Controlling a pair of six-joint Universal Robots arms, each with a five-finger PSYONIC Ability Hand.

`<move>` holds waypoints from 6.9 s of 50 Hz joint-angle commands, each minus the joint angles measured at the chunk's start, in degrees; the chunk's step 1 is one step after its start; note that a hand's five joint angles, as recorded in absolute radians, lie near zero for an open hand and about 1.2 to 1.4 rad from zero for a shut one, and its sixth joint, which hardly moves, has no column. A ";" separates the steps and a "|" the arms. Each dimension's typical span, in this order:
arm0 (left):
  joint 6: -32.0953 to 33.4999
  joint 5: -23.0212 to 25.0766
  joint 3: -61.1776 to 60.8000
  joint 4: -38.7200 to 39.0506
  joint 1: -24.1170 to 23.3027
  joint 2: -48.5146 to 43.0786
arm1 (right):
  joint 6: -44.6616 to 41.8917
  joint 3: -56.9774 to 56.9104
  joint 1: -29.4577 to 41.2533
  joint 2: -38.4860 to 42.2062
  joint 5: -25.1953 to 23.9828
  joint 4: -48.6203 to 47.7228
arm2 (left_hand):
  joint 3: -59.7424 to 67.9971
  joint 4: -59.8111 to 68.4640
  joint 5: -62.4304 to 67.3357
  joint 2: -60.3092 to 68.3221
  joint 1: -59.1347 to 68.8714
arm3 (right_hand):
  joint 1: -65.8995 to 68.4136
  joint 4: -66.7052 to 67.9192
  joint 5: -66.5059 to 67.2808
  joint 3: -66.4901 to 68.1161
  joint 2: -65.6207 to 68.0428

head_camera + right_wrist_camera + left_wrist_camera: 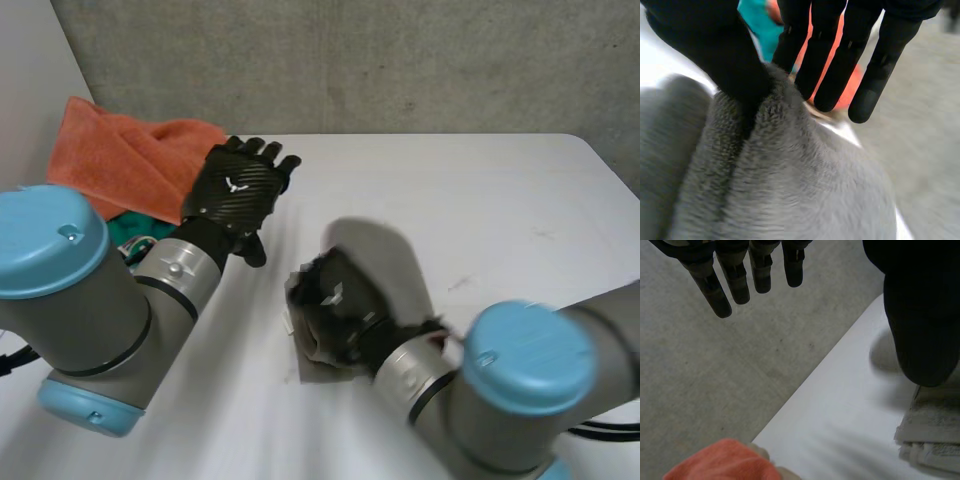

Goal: Fold the laundry.

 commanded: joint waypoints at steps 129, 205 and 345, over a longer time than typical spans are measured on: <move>-16.70 29.72 30.38 -26.19 -4.79 -5.49 | 33.66 -87.66 -48.52 49.26 15.00 33.17 | -2.17 -1.63 -2.81 -1.95 -0.76 | 21.31 19.25 19.17 19.30 19.35; 22.33 2.91 49.90 -4.31 26.68 -40.74 | 2.72 4.45 -40.88 -16.13 -13.92 14.89 | 67.83 68.37 67.19 68.05 69.24 | -48.69 -50.75 -50.83 -50.70 -50.65; -2.13 9.50 26.49 -9.05 16.31 -10.40 | -2.99 -42.20 -35.34 -6.04 4.34 49.18 | 67.83 68.37 67.19 68.05 69.24 | 21.31 19.25 19.17 19.30 19.35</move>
